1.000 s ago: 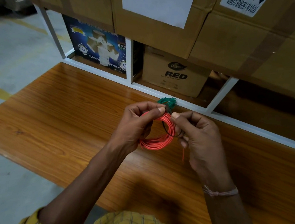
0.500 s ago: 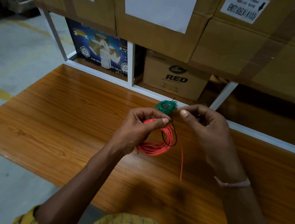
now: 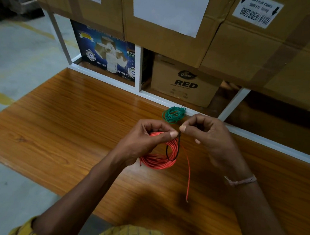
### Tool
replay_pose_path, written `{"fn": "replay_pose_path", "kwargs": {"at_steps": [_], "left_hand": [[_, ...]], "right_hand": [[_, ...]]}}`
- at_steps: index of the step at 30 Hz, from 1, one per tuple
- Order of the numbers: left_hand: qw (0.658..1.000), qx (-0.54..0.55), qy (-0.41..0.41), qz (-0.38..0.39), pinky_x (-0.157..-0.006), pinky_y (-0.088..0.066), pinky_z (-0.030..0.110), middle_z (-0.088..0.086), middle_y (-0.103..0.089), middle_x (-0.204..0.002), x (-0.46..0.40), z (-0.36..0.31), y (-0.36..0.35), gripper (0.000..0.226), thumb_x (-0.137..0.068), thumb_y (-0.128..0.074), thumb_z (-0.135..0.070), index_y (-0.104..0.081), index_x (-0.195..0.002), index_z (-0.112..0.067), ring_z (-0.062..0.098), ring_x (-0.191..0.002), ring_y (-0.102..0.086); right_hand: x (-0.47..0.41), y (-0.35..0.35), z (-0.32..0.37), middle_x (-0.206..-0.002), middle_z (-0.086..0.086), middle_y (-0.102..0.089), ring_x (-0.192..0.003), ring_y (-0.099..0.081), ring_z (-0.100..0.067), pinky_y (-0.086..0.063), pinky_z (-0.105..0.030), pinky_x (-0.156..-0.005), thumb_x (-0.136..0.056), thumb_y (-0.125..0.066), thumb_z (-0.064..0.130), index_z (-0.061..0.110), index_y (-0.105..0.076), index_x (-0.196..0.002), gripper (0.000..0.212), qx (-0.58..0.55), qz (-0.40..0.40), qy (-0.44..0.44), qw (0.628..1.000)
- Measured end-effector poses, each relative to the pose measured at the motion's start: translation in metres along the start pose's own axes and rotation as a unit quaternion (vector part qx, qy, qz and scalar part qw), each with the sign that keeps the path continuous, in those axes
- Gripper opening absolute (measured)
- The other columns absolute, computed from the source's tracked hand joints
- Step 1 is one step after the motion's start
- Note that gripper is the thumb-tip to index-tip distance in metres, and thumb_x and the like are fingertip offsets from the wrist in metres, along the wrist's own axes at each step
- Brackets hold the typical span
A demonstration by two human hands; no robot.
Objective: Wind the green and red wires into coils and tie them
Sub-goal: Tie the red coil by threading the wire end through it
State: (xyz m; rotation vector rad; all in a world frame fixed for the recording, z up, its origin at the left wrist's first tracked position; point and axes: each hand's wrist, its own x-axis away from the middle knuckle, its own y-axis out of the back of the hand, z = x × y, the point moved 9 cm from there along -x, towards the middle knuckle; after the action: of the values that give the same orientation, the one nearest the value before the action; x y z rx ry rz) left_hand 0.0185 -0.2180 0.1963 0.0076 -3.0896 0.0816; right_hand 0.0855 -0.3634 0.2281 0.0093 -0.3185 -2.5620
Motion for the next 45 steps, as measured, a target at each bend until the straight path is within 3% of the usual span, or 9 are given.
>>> {"fn": "replay_pose_path", "kwargs": {"at_steps": [4,9,14,21,24,27,31,38,45], "left_hand": [[1.000,0.003,0.012,0.004,-0.051,-0.041,0.003,-0.020,-0.065,-0.060,-0.001,0.006,-0.001,0.022,-0.102,-0.062,-0.004,-0.067,-0.109,0.016,-0.010,-0.051,-0.057],[1.000,-0.011,0.011,-0.002,-0.061,-0.048,0.011,-0.007,-0.072,-0.074,-0.001,0.010,0.003,0.018,-0.094,-0.074,-0.006,-0.071,-0.100,0.011,0.000,-0.064,-0.065],[1.000,-0.022,0.006,-0.011,-0.071,-0.053,0.019,0.003,-0.074,-0.084,-0.003,0.015,0.007,0.010,-0.093,-0.074,-0.005,-0.074,-0.097,0.004,0.010,-0.077,-0.069],[1.000,-0.012,0.018,-0.003,-0.052,-0.043,0.007,0.007,-0.066,-0.077,0.003,0.029,0.007,0.013,-0.095,-0.068,0.005,-0.068,-0.097,0.018,-0.006,-0.052,-0.057],[0.999,-0.002,0.031,-0.006,-0.045,-0.037,0.007,0.006,-0.067,-0.075,0.003,0.034,0.006,0.011,-0.095,-0.070,0.002,-0.070,-0.099,0.012,-0.004,-0.046,-0.052],[0.999,0.006,0.050,-0.012,-0.040,-0.028,0.018,0.006,-0.068,-0.076,0.002,0.042,0.009,0.007,-0.094,-0.075,-0.010,-0.076,-0.096,-0.003,0.011,-0.046,-0.039],[0.997,0.023,0.065,-0.019,-0.042,-0.023,0.024,0.001,-0.066,-0.070,0.001,0.053,0.011,0.007,-0.095,-0.076,-0.014,-0.077,-0.095,-0.008,0.014,-0.046,-0.035],[0.996,0.025,0.074,-0.033,-0.040,-0.026,0.022,0.001,-0.064,-0.068,-0.005,0.066,0.004,0.006,-0.095,-0.076,-0.016,-0.077,-0.093,-0.010,0.010,-0.045,-0.036],[0.996,0.019,0.080,-0.040,-0.041,-0.023,0.021,0.019,-0.055,-0.079,-0.016,0.079,-0.012,0.018,-0.096,-0.075,-0.017,-0.071,-0.079,-0.020,0.014,-0.047,-0.034]], "right_hand": [[0.000,-0.006,-0.014,-0.086,-0.007,-0.068,-0.060,-0.056,0.002,-0.039,-0.032,-0.069,-0.088,-0.076,0.009,-0.005,-0.068,-0.092,0.017,-0.063,0.022,-0.041,0.997],[-0.002,-0.011,-0.019,-0.073,0.003,-0.066,-0.057,-0.047,-0.003,-0.035,-0.018,-0.052,-0.085,-0.074,0.003,0.000,-0.069,-0.086,0.006,-0.117,0.031,-0.066,0.990],[-0.003,-0.011,-0.033,-0.063,0.003,-0.055,-0.054,-0.041,-0.007,-0.032,-0.017,-0.048,-0.087,-0.073,0.004,0.003,-0.070,-0.085,0.004,-0.114,-0.011,-0.094,0.989],[-0.015,0.029,-0.038,-0.074,0.000,-0.059,-0.071,-0.054,-0.011,-0.046,-0.025,-0.063,-0.101,-0.060,0.006,0.010,-0.067,-0.090,0.013,-0.202,-0.206,-0.085,0.954],[-0.020,0.011,-0.054,-0.070,0.001,-0.071,-0.081,-0.069,-0.020,-0.057,-0.033,-0.073,-0.105,-0.054,0.009,0.011,-0.063,-0.091,0.017,-0.289,-0.190,-0.105,0.932],[-0.021,-0.008,-0.063,-0.086,-0.007,-0.076,-0.088,-0.076,-0.028,-0.063,-0.040,-0.078,-0.107,-0.052,0.014,0.007,-0.062,-0.109,0.012,-0.379,-0.140,-0.121,0.906],[-0.016,-0.018,-0.059,-0.100,-0.010,-0.078,-0.094,-0.076,-0.025,-0.063,-0.036,-0.080,-0.102,-0.062,0.015,0.008,-0.067,-0.118,0.019,-0.327,-0.092,-0.093,0.936],[-0.017,-0.011,-0.060,-0.080,-0.005,-0.072,-0.067,-0.065,-0.010,-0.051,-0.019,-0.057,-0.100,-0.065,0.009,0.000,-0.072,-0.106,0.013,-0.188,-0.165,-0.061,0.966],[-0.033,-0.002,-0.090,-0.068,-0.003,-0.059,-0.054,-0.050,-0.008,-0.041,-0.016,-0.048,-0.101,-0.059,0.001,0.004,-0.068,-0.095,0.011,-0.216,-0.224,-0.102,0.945]]}}
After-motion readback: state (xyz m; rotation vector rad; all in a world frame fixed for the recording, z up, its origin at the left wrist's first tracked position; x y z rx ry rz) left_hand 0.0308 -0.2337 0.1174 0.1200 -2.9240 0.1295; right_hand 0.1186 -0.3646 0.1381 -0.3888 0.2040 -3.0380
